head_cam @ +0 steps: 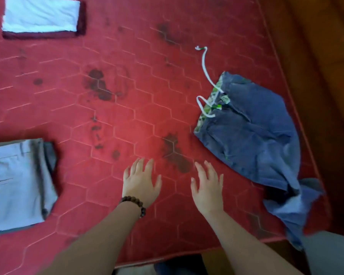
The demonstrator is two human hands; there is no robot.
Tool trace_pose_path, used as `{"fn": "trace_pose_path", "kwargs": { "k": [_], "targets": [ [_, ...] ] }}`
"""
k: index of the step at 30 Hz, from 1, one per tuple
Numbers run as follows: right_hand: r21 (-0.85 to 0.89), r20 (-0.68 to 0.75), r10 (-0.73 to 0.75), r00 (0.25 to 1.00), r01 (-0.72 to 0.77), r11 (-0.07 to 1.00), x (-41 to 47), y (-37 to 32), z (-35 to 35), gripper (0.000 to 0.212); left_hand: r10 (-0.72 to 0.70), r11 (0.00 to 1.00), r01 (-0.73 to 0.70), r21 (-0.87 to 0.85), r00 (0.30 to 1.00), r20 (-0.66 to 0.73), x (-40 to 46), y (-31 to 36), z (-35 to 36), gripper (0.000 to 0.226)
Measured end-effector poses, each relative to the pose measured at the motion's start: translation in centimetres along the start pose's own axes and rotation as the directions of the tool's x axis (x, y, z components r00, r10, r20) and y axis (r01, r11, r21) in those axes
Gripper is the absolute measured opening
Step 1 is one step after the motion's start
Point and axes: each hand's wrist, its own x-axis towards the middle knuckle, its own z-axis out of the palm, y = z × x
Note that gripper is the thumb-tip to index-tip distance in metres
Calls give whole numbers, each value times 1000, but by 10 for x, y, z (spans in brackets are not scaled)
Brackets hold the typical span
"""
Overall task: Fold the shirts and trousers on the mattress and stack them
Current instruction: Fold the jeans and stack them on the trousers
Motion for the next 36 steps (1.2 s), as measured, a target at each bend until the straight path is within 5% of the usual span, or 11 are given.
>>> {"fn": "trace_pose_path", "kwargs": {
  "k": [5, 11, 24, 31, 36],
  "targets": [
    [-53, 7, 20, 1000, -19, 998, 55, 106, -42, 47, 25, 999, -25, -28, 1000, 12, 37, 103, 34, 57],
    [-100, 78, -1, 997, 9, 995, 122, 166, -57, 49, 24, 999, -24, -37, 1000, -15, 74, 147, 45, 61],
    [-193, 42, -186, 982, 191, 963, 334, 181, -60, 61, 186, 976, -184, 117, 983, -5, 214, 165, 97, 88],
    [-269, 121, -264, 957, 287, 919, 449, 174, -54, 59, 324, 941, -310, 138, 942, -91, 241, 147, 132, 83],
    [-250, 206, -322, 924, 368, 896, 479, 123, -29, 93, 324, 942, -309, 131, 940, -107, 242, 145, 138, 85]
  ]
}}
